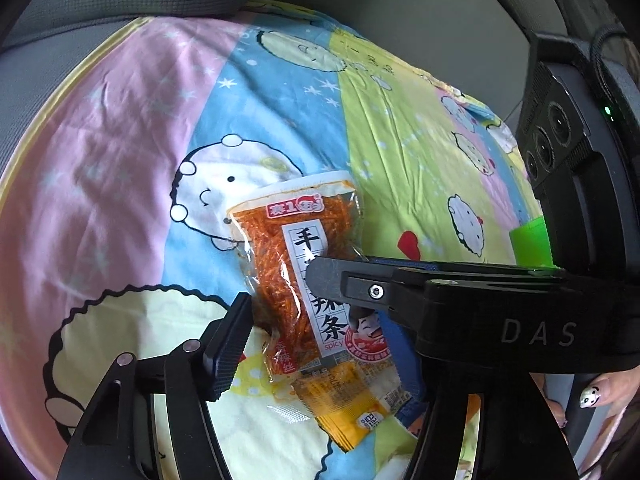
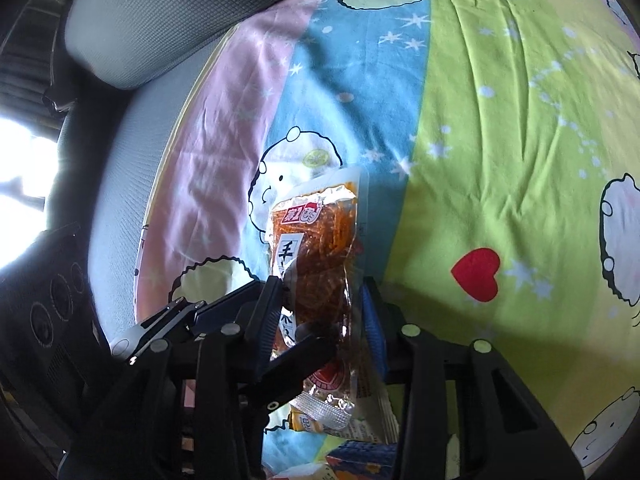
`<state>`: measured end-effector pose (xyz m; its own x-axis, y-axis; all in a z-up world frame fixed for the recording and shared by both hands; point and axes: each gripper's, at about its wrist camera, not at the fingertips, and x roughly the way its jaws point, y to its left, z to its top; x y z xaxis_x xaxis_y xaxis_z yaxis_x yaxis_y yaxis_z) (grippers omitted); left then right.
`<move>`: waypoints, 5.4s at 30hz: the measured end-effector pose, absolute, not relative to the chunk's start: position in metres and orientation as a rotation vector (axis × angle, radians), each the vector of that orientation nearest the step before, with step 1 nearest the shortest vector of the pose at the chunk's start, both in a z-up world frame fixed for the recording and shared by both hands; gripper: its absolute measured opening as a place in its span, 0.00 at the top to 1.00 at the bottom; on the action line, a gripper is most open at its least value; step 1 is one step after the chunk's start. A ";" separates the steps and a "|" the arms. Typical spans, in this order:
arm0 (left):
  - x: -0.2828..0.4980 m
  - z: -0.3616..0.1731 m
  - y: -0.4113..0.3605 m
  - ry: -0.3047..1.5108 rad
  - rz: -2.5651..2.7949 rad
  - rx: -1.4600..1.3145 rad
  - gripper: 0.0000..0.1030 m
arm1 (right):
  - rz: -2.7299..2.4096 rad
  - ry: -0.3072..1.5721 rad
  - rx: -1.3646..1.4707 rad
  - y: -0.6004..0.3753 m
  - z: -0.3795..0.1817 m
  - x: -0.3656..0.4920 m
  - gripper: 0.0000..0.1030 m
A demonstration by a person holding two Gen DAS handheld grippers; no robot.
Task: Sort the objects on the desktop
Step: 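Close the right tool on the spicy strips bag and lift it, then carry the spicy strips bag with the right tool toward the green box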
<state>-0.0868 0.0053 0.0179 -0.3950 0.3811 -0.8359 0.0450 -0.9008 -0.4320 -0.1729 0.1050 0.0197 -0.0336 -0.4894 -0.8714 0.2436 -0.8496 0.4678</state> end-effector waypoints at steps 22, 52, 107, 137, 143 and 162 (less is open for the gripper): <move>-0.075 0.057 0.037 -0.519 2.392 -1.536 0.36 | -2.011 -0.253 1.663 0.132 0.060 -0.152 0.63; -0.057 0.103 0.088 -0.424 2.382 -1.419 0.36 | -2.143 -0.318 1.556 0.191 0.110 -0.105 0.63; -0.050 0.150 0.204 -0.258 2.247 -1.325 0.36 | -2.374 -0.440 1.457 0.307 0.161 -0.062 0.61; -0.045 0.173 0.276 -0.170 2.168 -1.273 0.36 | -2.495 -0.532 1.398 0.376 0.186 -0.034 0.61; -0.046 0.175 0.293 -0.152 2.146 -1.267 0.36 | -2.524 -0.545 1.395 0.392 0.188 -0.028 0.61; -0.051 0.175 0.360 -0.077 2.053 -1.263 0.36 | -2.615 -0.628 1.391 0.454 0.188 -0.012 0.61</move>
<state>-0.0513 0.3601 0.1752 -0.2662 0.5970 -0.7568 -0.5384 -0.7433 -0.3970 -0.0121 0.4544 0.1881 -0.5729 -0.2877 -0.7675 -0.0919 -0.9079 0.4090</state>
